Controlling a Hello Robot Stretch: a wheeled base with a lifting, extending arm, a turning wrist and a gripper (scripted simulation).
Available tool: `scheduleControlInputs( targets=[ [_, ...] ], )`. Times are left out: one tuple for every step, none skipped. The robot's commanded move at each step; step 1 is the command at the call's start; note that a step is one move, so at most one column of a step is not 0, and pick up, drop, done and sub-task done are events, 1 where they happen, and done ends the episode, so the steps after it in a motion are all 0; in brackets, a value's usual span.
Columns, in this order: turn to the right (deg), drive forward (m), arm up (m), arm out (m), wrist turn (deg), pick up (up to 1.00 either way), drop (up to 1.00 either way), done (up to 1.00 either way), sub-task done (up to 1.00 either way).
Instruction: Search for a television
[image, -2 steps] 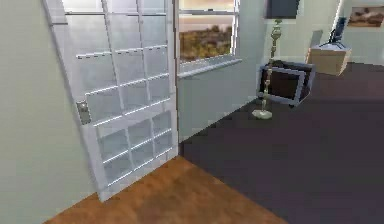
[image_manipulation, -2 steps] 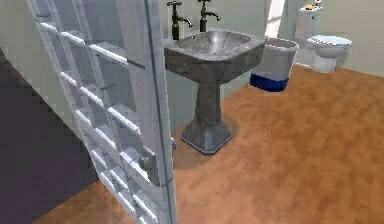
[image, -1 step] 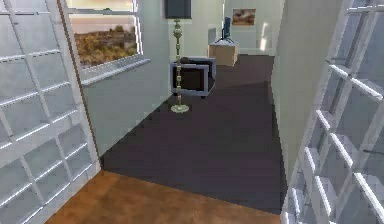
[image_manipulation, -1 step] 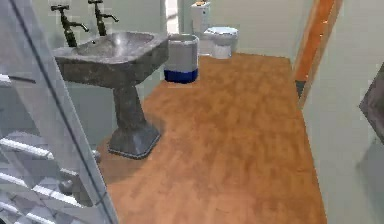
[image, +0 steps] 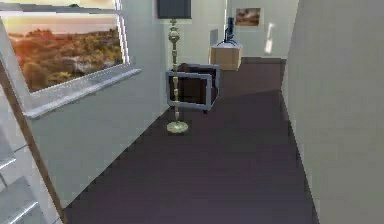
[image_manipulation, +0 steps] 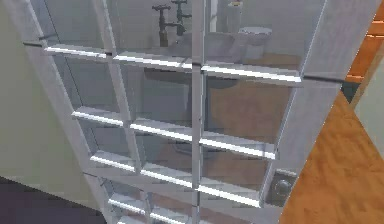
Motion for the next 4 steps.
scheduleControlInputs(
  targets=[
    [18.0, 0.0, 0.0, 0.0, 0.0, 0.0, 0.0, 0.0, 0.0],
    [0.0, 1.0, 0.0, 0.0, 0.0, 0.0, 0.0, 0.0, 0.0],
    [0.0, 1.0, 0.0, 0.0, 0.0, 0.0, 0.0, 0.0, 0.0],
    [0.0, 1.0, 0.0, 0.0, 0.0, 0.0, 0.0, 0.0, 0.0]
  ],
)
